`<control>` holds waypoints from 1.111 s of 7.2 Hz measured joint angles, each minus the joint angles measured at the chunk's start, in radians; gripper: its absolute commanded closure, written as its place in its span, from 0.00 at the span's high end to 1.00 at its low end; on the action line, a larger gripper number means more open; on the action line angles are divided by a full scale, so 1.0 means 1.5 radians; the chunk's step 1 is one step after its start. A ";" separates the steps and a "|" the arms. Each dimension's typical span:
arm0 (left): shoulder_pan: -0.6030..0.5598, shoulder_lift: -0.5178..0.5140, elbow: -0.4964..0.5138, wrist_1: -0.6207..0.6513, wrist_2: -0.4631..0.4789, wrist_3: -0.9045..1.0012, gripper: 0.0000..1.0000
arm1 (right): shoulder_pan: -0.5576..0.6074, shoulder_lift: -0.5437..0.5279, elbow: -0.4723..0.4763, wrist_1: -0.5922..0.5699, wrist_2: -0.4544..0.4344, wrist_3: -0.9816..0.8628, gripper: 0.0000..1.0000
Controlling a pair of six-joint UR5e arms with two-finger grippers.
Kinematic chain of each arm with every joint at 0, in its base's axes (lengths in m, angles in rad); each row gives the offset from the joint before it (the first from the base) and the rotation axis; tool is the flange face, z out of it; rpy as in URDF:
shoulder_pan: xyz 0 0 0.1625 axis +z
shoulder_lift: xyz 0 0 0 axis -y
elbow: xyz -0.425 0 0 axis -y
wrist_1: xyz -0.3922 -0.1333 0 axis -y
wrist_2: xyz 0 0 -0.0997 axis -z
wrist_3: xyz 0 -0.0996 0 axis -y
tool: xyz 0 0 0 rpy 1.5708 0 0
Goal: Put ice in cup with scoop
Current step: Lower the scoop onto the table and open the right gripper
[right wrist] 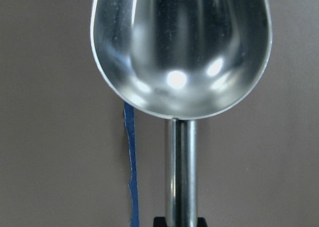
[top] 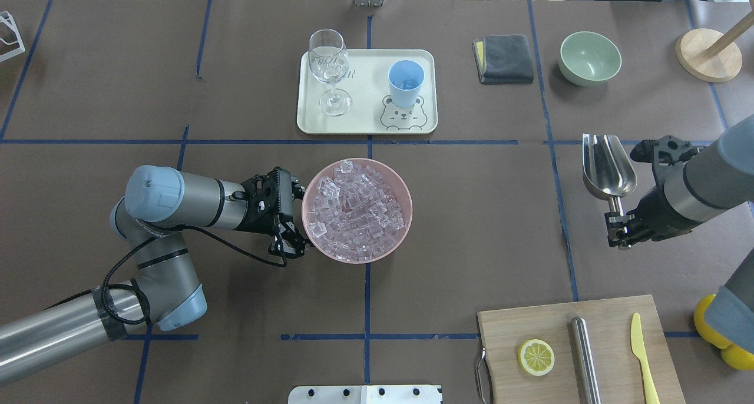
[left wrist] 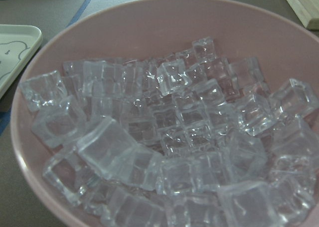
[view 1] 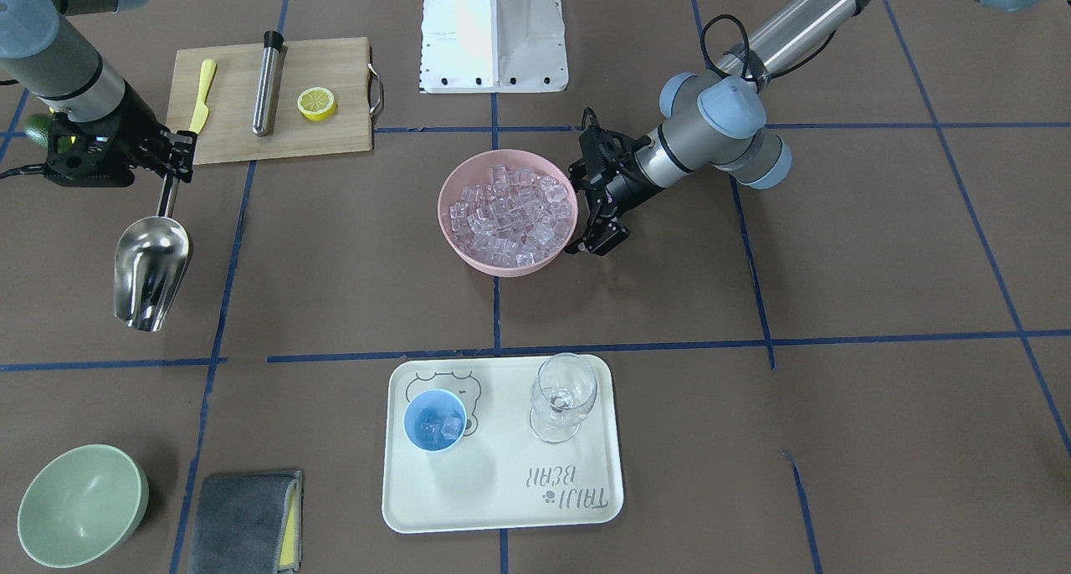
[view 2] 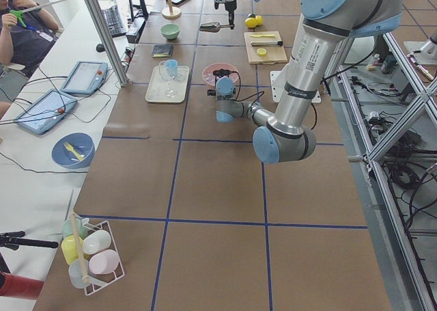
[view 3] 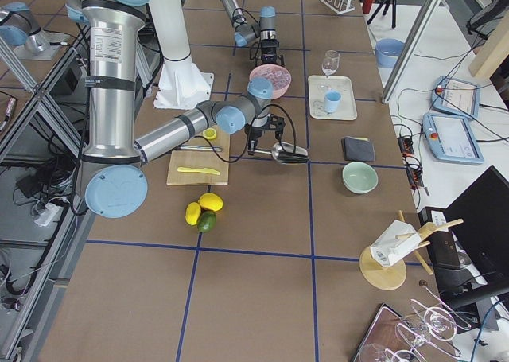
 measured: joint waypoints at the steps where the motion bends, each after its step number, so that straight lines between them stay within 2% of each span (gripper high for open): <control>1: 0.000 0.000 0.001 0.000 0.000 0.000 1.00 | -0.033 -0.009 -0.004 0.019 -0.022 0.023 0.00; 4: 0.000 0.001 0.001 0.000 0.000 0.000 1.00 | -0.078 -0.014 -0.024 0.028 -0.046 0.037 0.00; 5: 0.000 0.001 0.001 0.000 0.000 0.000 1.00 | -0.081 -0.014 -0.026 0.029 -0.045 0.037 0.64; 6: 0.000 0.001 0.001 0.000 0.000 0.000 1.00 | -0.082 -0.014 -0.026 0.029 -0.044 0.037 0.99; 8: 0.000 0.001 0.001 0.000 0.000 0.000 1.00 | -0.082 -0.010 -0.028 0.029 -0.047 0.038 1.00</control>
